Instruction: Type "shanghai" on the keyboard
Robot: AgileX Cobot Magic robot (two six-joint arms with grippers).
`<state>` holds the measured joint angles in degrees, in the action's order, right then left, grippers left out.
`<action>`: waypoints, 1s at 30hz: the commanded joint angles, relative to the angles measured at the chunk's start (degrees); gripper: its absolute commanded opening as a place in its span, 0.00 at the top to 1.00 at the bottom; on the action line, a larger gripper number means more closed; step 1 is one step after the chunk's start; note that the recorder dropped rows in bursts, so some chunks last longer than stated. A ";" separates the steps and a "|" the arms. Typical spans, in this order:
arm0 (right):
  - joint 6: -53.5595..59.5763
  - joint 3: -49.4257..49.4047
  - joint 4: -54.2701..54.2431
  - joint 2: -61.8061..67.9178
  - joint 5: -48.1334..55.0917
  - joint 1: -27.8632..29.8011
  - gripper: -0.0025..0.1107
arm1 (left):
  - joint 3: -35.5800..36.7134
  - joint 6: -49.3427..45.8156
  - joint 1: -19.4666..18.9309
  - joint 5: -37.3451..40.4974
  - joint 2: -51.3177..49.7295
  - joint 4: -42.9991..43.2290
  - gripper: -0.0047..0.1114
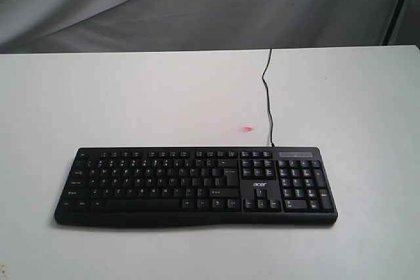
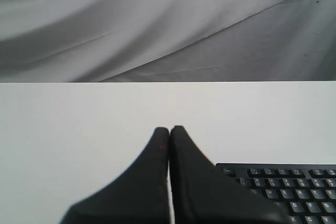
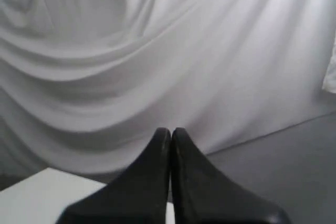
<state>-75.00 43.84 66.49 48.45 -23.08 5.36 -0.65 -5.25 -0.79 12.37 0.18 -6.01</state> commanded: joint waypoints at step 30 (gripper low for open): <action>-8.87 28.77 31.48 33.51 15.77 -0.14 0.98 | 0.03 0.07 0.23 -0.14 -0.18 -0.23 0.95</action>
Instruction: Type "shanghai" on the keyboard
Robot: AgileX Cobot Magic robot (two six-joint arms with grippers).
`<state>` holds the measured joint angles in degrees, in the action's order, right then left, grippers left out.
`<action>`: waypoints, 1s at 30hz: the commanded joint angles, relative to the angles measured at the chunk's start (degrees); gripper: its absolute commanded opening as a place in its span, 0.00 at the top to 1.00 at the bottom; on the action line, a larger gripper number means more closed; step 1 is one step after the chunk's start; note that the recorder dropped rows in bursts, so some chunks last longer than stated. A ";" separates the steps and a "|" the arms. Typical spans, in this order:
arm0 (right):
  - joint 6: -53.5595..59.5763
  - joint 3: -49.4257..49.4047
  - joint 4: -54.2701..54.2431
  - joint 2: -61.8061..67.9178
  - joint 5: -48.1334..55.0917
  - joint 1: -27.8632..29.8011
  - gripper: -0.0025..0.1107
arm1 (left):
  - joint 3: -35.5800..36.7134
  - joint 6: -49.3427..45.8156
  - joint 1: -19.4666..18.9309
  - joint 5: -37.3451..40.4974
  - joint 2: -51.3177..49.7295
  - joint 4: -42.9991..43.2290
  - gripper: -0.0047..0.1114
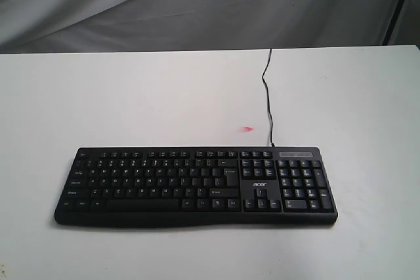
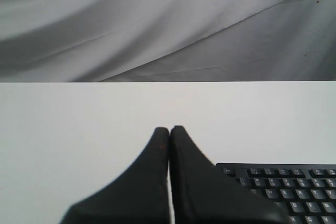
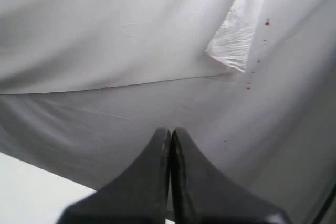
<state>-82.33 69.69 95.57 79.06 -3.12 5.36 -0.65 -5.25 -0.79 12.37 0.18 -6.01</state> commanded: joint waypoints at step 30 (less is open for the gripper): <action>129.08 30.09 -118.28 16.79 43.69 -2.43 0.98 | 0.03 0.07 0.23 -0.14 -0.18 -0.23 0.95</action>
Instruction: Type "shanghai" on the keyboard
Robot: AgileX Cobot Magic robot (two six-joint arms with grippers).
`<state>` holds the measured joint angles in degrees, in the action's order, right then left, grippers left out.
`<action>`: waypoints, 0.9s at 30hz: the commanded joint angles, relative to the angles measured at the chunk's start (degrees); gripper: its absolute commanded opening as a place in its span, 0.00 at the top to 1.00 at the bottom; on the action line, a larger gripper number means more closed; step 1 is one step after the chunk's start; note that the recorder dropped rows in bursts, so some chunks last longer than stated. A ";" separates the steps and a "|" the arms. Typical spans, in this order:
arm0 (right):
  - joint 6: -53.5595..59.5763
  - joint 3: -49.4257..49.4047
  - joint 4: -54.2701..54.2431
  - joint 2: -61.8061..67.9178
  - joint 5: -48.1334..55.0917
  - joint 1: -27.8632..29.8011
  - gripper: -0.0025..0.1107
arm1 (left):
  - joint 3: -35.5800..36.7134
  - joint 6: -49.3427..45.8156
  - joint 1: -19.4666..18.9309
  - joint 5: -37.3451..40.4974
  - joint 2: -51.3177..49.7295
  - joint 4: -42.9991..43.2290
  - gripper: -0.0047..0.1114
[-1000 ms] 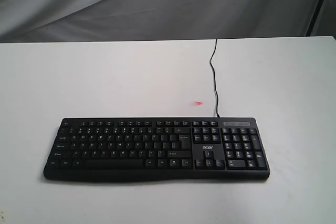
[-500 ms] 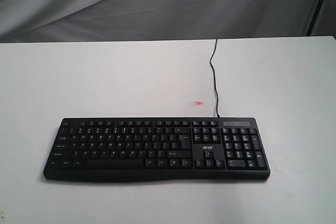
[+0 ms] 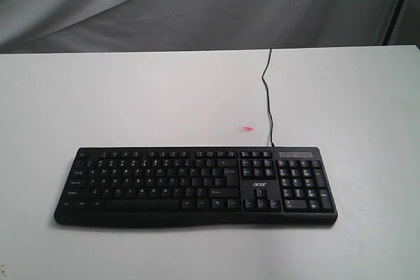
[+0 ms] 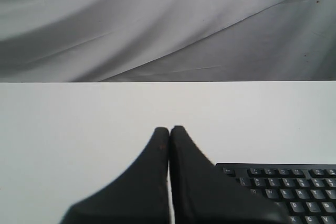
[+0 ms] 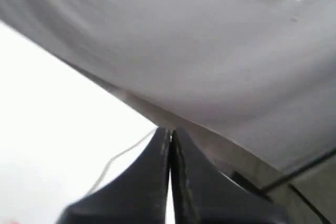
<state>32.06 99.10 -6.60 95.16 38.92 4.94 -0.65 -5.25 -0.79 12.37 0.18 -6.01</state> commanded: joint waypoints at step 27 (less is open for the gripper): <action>20.32 0.69 -25.77 18.22 4.15 -25.33 0.98 | 0.03 0.07 0.23 -0.14 -0.18 -0.23 0.95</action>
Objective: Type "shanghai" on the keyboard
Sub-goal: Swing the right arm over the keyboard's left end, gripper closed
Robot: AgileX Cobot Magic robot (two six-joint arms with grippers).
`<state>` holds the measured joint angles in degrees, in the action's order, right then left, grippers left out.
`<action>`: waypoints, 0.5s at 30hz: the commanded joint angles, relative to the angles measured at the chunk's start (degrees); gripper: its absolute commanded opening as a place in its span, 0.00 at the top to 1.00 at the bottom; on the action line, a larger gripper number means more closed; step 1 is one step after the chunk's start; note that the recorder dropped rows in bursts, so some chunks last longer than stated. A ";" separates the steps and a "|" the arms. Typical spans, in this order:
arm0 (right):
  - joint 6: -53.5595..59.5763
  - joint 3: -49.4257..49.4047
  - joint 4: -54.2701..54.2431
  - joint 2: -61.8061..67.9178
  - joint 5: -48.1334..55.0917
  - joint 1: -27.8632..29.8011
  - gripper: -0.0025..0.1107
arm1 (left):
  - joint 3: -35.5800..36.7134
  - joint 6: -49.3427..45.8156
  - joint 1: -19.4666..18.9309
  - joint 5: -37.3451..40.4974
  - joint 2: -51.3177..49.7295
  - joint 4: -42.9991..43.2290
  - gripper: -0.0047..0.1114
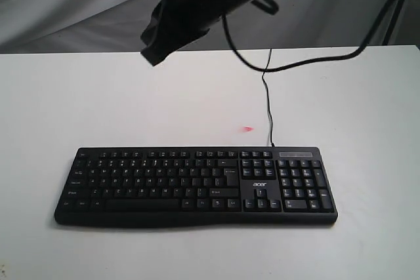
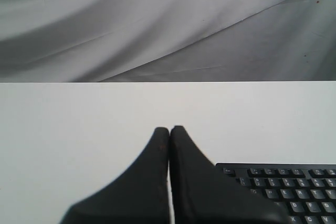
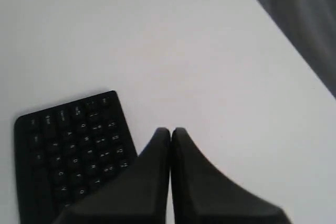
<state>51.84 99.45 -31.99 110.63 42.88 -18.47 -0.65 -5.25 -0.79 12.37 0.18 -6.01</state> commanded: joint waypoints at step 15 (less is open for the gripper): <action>3.46 0.34 -2.13 10.61 -0.33 -9.63 0.98 | 0.03 0.07 0.23 -0.14 -0.18 -0.23 0.95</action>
<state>54.86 99.53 -32.83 120.72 42.77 -27.04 -0.65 -5.25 -0.79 12.37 0.18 -6.01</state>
